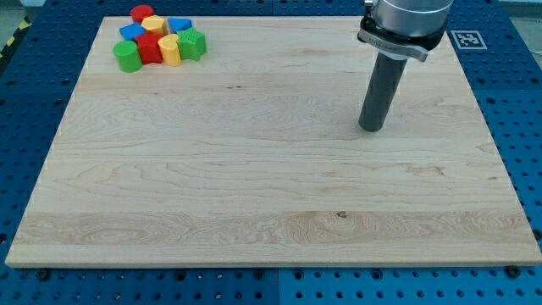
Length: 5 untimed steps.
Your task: Push the group of blocks slightly right
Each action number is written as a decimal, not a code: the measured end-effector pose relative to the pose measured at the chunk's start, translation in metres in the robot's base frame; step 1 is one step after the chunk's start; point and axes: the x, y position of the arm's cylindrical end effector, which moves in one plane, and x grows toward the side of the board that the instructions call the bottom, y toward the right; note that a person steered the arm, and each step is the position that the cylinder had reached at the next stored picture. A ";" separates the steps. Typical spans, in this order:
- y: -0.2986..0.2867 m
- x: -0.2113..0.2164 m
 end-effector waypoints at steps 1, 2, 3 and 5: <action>0.003 0.000; 0.003 0.000; 0.004 0.000; -0.067 -0.001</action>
